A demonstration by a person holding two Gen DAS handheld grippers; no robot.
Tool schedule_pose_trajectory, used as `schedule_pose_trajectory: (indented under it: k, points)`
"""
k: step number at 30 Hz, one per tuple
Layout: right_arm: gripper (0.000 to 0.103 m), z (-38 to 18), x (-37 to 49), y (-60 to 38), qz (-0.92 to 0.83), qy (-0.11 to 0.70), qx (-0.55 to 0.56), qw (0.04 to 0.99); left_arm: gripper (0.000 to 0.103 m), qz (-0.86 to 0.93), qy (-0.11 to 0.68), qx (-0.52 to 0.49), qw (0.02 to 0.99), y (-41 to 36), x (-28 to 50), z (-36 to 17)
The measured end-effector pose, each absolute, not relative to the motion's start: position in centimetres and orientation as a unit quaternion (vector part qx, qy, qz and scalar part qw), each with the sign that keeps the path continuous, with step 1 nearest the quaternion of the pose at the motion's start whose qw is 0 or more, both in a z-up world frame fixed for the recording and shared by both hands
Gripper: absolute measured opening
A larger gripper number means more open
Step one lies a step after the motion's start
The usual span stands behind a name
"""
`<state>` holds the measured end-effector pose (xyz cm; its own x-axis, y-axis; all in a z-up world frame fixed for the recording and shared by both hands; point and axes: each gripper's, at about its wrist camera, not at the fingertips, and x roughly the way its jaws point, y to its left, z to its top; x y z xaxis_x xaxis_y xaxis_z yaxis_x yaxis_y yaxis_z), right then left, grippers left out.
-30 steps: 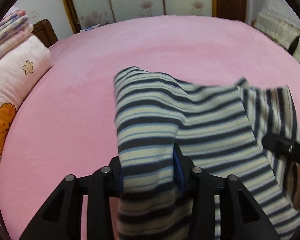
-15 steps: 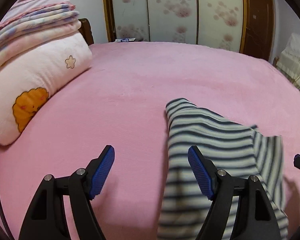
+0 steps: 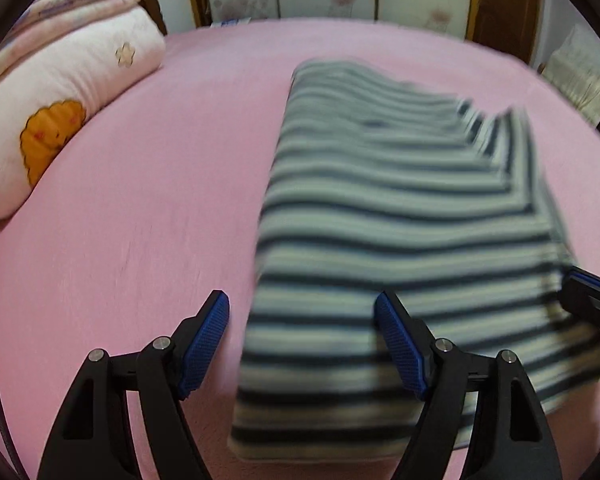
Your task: Fold small clothes
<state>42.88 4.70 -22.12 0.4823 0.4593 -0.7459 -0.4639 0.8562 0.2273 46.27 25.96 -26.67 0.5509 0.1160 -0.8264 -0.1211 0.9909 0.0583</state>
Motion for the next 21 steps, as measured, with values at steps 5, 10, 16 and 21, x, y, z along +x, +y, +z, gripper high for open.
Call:
schedule_pose_trajectory:
  k: [5,10,16,21]
  points:
    - [0.000,-23.8,41.1,1.6,0.250,0.462,0.023,0.850,0.084,0.093,0.470,-0.052,0.876,27.5,44.8,-25.9]
    - [0.000,-20.9,37.3,-2.4,0.240,0.456,0.038,0.856,0.084,0.084,0.466,-0.059,0.879,26.2,41.5,-22.4]
    - [0.000,-14.1,30.9,-7.8,0.226,0.425,0.068,0.874,0.092,0.040,0.457,-0.077,0.885,22.1,35.0,-15.7]
    - [0.003,-7.0,24.4,-11.7,0.225,0.391,0.087,0.888,0.094,-0.004,0.424,-0.073,0.903,17.5,27.9,-7.9]
